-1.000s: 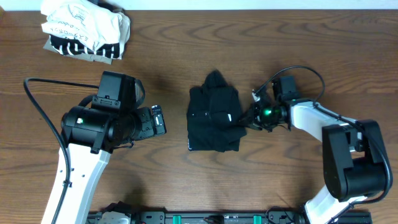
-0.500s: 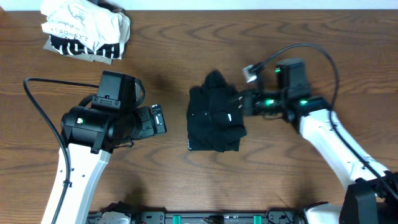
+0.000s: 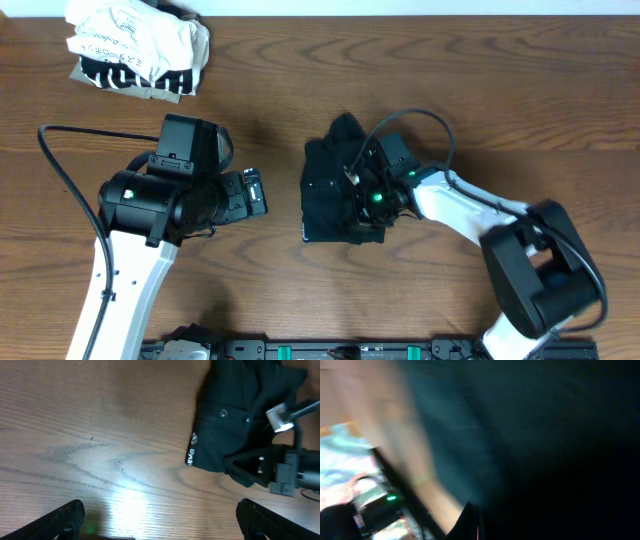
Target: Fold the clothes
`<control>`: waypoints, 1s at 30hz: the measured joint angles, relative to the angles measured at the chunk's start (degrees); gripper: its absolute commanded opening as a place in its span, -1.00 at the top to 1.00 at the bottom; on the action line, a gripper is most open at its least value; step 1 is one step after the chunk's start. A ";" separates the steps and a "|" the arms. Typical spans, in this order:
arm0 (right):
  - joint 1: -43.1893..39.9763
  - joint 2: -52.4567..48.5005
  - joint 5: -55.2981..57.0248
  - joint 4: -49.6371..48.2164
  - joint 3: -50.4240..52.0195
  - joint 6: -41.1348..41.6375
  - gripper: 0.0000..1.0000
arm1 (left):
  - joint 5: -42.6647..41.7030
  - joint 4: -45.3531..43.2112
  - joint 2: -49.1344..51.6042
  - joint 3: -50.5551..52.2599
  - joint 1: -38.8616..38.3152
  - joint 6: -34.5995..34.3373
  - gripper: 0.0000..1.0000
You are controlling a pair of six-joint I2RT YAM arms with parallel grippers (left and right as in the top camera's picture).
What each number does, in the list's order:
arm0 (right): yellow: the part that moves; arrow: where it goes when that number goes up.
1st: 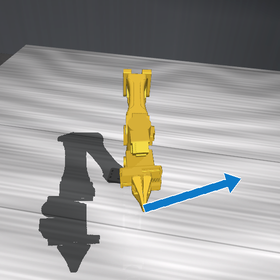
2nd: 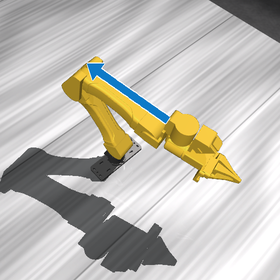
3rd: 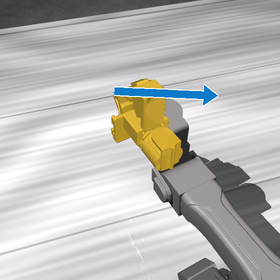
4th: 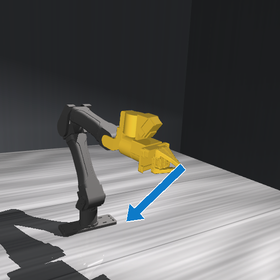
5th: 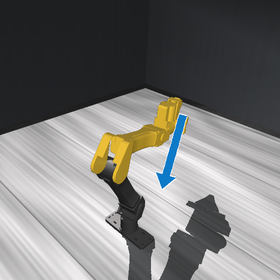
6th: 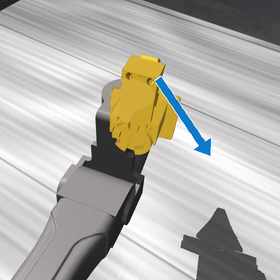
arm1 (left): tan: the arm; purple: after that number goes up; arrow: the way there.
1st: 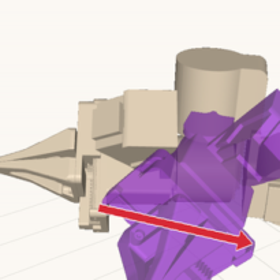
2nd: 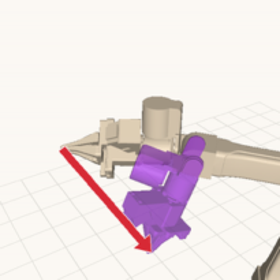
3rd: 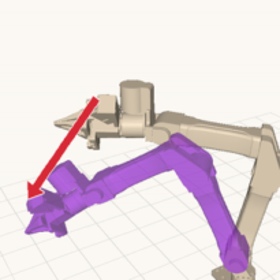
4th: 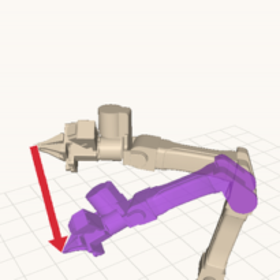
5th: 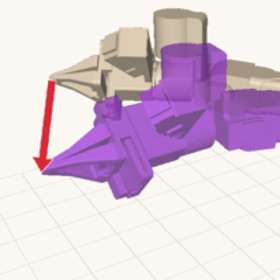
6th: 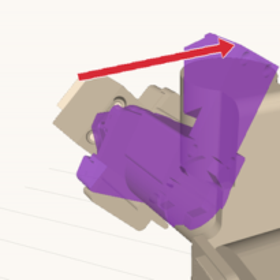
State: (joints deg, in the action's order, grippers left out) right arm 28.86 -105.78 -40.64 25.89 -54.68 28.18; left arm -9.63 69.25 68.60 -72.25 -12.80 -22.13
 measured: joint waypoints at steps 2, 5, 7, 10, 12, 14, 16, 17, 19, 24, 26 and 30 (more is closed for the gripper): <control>-0.72 -0.98 1.16 2.21 0.00 -0.35 0.97 | 0.00 0.00 0.00 0.00 0.00 0.00 -0.96; -2.40 -0.96 1.51 4.35 0.00 -1.64 0.97 | 0.00 0.00 0.00 0.00 0.00 0.00 -0.96; -3.39 -0.85 1.51 5.70 -0.02 -2.69 0.97 | 0.00 0.00 0.00 0.00 0.00 0.00 -0.96; -5.29 -0.04 2.14 8.00 0.00 -4.46 0.97 | 0.00 0.00 0.00 0.00 0.00 0.00 -0.96; -6.47 1.05 2.97 8.96 0.02 -5.42 0.97 | 0.00 0.00 0.00 0.00 0.00 0.00 -0.96; -7.52 2.84 2.84 9.05 0.11 -6.62 0.95 | 0.00 0.00 0.00 0.00 0.00 0.00 -0.96; -8.37 5.11 2.03 8.81 0.11 -7.69 0.92 | 0.00 0.00 0.00 0.00 0.00 0.00 -0.96; -8.83 6.67 1.51 8.44 0.11 -8.20 0.88 | 0.00 0.00 0.00 0.00 0.00 0.00 -0.96; -9.62 10.32 0.57 6.51 0.11 -8.90 0.79 | 0.00 0.00 0.00 0.00 0.00 0.00 -0.96; -11.08 17.62 -2.40 -6.97 0.04 -7.85 0.73 | 0.02 -0.02 0.00 0.00 0.00 0.02 -0.96; -11.26 18.69 -3.41 -13.66 0.00 -6.27 0.71 | 0.00 -0.09 0.00 0.00 0.00 0.00 -0.96; -11.28 17.86 -4.59 -24.65 0.00 -2.14 0.70 | 0.02 -0.26 0.00 0.00 0.00 0.02 -0.96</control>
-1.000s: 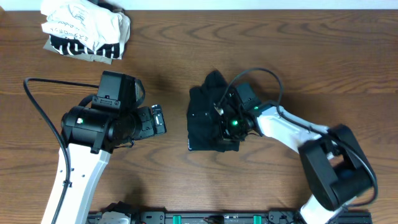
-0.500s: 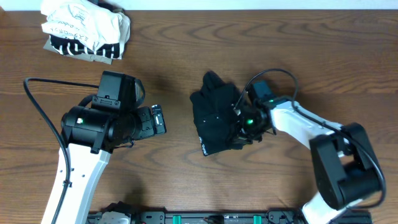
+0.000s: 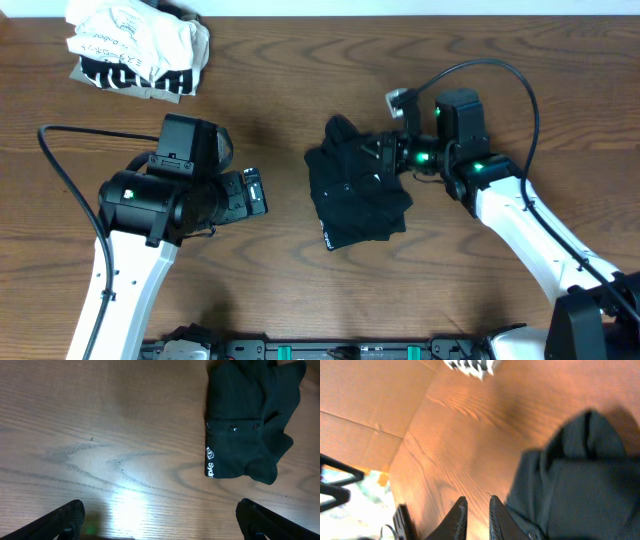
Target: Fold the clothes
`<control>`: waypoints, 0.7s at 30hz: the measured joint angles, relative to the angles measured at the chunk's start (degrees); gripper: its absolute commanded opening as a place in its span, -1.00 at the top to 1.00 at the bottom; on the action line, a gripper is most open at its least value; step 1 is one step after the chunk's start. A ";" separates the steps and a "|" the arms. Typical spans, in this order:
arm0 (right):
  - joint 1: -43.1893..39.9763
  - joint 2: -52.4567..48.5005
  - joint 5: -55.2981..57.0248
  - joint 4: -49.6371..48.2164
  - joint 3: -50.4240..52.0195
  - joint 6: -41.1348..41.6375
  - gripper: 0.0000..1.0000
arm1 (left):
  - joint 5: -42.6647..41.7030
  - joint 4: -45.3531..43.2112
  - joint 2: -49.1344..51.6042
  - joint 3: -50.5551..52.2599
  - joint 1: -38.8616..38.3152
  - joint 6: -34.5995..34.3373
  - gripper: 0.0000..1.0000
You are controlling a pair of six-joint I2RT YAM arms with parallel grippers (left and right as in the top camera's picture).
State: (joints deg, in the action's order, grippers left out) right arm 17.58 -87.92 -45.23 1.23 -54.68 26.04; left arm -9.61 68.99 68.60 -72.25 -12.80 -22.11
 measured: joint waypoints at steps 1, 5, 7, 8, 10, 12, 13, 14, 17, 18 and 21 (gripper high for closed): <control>0.00 -0.76 -0.22 -2.93 0.00 1.05 0.69 | 0.00 -0.02 0.02 0.00 0.00 -0.02 -0.96; 0.00 -6.23 -0.72 -13.60 -0.02 5.05 0.69 | 0.00 -0.33 0.09 0.02 0.00 -0.02 -0.96; 0.00 -9.64 -0.94 -16.85 -0.02 6.88 0.70 | 0.00 -0.37 0.11 0.02 0.00 0.00 -0.96; 0.00 -11.74 -1.09 -18.40 -0.02 7.69 0.70 | -0.02 -0.37 0.11 0.00 0.00 -0.02 -0.96; 0.00 -15.78 -1.22 -20.87 -0.02 8.96 0.69 | 0.00 -0.39 0.11 0.00 0.00 0.00 -0.96; 0.00 -19.85 -1.29 -22.95 -0.02 9.99 0.68 | 0.00 -0.39 0.13 0.00 0.00 0.00 -0.96; -0.02 -21.49 -1.29 -23.61 -0.02 10.45 0.68 | -0.02 -0.39 0.13 0.02 0.00 -0.02 -0.96; -0.02 -23.85 -1.27 -24.83 -0.02 10.80 0.68 | -0.02 -0.39 0.15 0.00 0.00 0.00 -0.96; -0.28 -28.41 -1.05 -26.97 0.00 11.50 0.67 | -0.02 -0.37 0.15 0.00 0.00 0.00 -0.96; -0.59 -29.88 -0.85 -27.56 0.00 11.76 0.68 | -0.02 -0.39 0.15 0.02 0.00 -0.02 -0.96; -1.70 -31.19 -0.39 -27.98 0.00 12.13 0.72 | -0.02 -0.39 0.17 0.02 0.00 -0.02 -0.96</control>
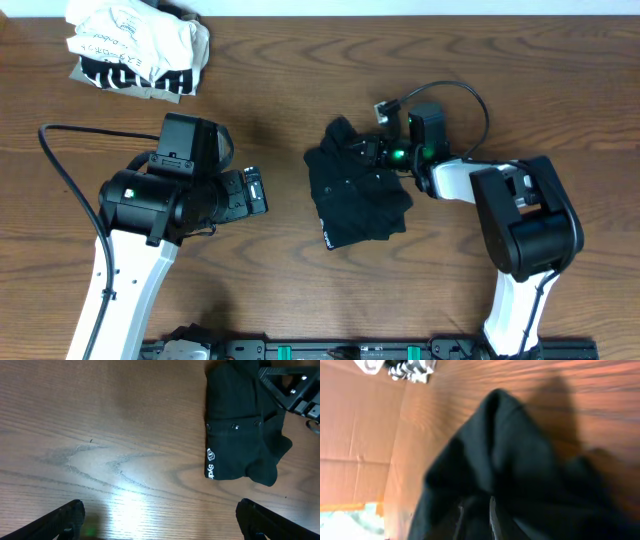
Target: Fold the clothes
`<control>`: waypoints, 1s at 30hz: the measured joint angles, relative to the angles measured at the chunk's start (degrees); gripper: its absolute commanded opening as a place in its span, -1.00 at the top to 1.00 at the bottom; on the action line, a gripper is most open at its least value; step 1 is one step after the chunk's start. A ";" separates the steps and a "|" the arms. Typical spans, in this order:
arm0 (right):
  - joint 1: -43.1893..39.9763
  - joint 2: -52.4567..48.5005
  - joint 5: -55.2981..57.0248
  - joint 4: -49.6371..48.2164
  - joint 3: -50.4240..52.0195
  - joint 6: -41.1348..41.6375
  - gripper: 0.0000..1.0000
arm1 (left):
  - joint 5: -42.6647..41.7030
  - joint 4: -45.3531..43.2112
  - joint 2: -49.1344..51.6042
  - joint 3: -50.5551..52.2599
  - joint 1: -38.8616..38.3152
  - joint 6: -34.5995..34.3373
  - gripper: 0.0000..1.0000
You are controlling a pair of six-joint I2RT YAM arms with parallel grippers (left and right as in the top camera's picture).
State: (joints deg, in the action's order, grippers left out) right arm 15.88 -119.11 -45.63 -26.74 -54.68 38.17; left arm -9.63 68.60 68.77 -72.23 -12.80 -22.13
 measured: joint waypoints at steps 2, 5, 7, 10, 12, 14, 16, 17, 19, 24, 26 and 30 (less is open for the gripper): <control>-0.94 -0.02 -0.13 -0.83 0.00 0.35 0.72 | 0.00 0.00 0.11 0.00 0.00 0.02 -0.96; -2.86 0.15 -1.01 -2.25 0.00 1.44 0.64 | 0.00 -0.94 0.13 1.05 0.00 0.00 -0.96; -4.28 1.07 -1.20 -2.21 0.02 2.12 0.61 | 0.00 -2.12 0.17 2.62 0.00 0.00 -0.96; -7.10 5.11 -2.14 -1.95 0.04 2.62 0.58 | -0.55 -4.87 0.55 6.36 0.00 0.02 -0.96; -9.22 9.66 -3.19 -1.09 0.04 2.91 0.54 | -2.08 -8.20 0.79 9.51 0.00 0.00 -0.96; -11.45 15.08 -4.31 1.75 0.00 3.06 0.30 | -4.31 -12.48 1.05 12.90 0.00 0.00 -0.96; -13.49 20.31 -5.01 7.91 -0.31 2.47 -0.24 | -7.23 -18.23 1.22 16.41 0.00 0.00 -0.96; -14.53 23.02 -5.20 12.37 -0.37 1.49 -0.43 | -8.92 -21.68 1.29 18.23 0.00 -0.02 -0.96; -15.67 26.91 -3.89 22.75 -0.76 -0.74 -0.52 | -11.63 -27.10 1.38 21.03 0.00 -0.07 -0.96; -16.87 35.39 13.53 52.81 -0.37 -6.45 -0.78 | -16.83 -39.04 3.82 26.34 0.00 -0.37 -0.96; -16.83 38.29 22.64 62.29 0.02 -8.00 -0.88 | -17.68 -42.25 6.84 26.88 0.00 -0.46 -0.96; -16.83 43.21 33.94 73.64 0.02 -9.68 -0.99 | -18.97 -49.99 14.29 26.97 -0.28 -0.76 -0.96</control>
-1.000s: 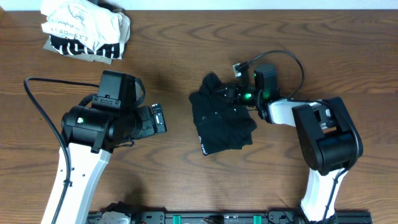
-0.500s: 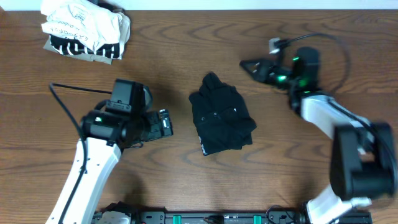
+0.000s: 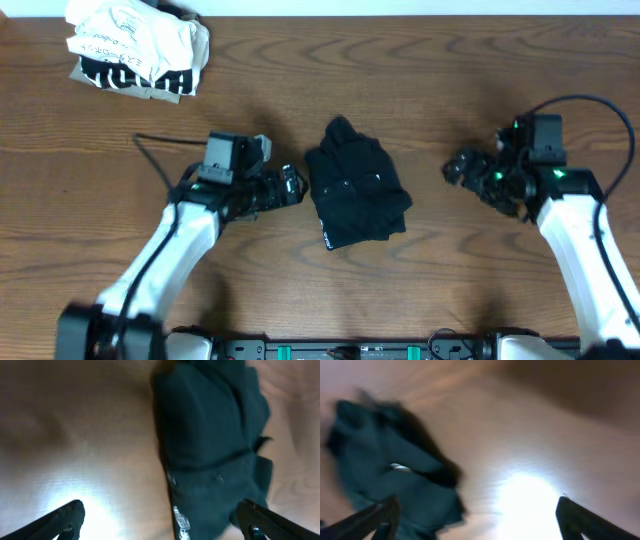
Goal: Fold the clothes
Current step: 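Grasp the folded black shirt's left side with the left gripper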
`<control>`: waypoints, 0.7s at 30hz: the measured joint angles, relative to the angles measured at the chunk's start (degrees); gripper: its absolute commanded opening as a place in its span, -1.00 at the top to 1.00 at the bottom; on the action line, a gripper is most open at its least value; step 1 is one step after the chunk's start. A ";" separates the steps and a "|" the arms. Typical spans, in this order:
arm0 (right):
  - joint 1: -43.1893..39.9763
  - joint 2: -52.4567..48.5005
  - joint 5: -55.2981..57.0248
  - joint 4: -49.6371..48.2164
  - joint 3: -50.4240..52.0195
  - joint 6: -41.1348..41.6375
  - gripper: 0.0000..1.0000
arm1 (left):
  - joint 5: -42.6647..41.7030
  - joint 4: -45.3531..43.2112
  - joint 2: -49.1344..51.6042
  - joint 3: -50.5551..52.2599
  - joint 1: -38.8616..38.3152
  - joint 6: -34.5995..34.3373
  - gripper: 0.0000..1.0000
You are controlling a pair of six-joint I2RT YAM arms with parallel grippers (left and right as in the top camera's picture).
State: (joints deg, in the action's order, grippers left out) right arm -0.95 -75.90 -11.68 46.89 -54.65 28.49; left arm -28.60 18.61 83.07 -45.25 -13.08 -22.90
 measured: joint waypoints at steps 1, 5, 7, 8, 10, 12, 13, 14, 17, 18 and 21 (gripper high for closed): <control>0.00 1.07 1.62 2.56 0.02 -0.31 -0.98 | -0.28 -1.92 2.12 0.02 -0.24 -0.20 -0.96; 0.00 2.73 4.46 8.87 0.02 -1.77 -0.98 | -2.80 -9.90 9.86 0.11 -2.16 -1.81 -0.96; 0.00 2.78 4.76 11.34 0.02 -2.62 -0.99 | -4.76 -13.86 12.92 0.20 -3.15 -2.62 -0.96; 0.00 2.80 4.74 12.09 0.02 -3.02 -0.99 | -5.95 -15.80 14.25 0.22 -3.58 -2.97 -0.96; 0.00 2.80 4.31 13.40 0.02 -4.26 -0.98 | -7.93 -19.56 15.76 0.15 -4.46 -3.98 -0.96; 0.00 2.80 3.91 13.94 0.02 -5.22 -0.98 | -9.42 -22.40 16.96 0.13 -5.29 -4.72 -0.96; 0.00 2.80 3.74 14.14 0.02 -5.57 -0.99 | -9.99 -23.52 17.35 0.11 -5.64 -5.11 -0.96; 0.00 2.80 3.67 14.27 0.02 -5.88 -0.98 | -10.38 -24.41 17.70 0.11 -5.90 -5.40 -0.96; 0.00 2.80 3.37 14.64 0.02 -6.54 -0.98 | -11.21 -26.69 18.56 0.11 -6.67 -6.05 -0.96; 0.00 2.80 3.23 14.64 0.02 -6.64 -0.98 | -11.41 -27.10 18.73 0.11 -6.86 -6.12 -0.96; 0.00 2.78 2.67 14.64 0.02 -6.86 -0.99 | -11.54 -27.93 18.99 0.11 -7.39 -6.64 -0.96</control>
State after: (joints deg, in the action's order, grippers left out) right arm -0.95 -73.12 -9.02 61.54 -54.63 21.63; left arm -40.14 -9.32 102.06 -45.15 -20.47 -29.54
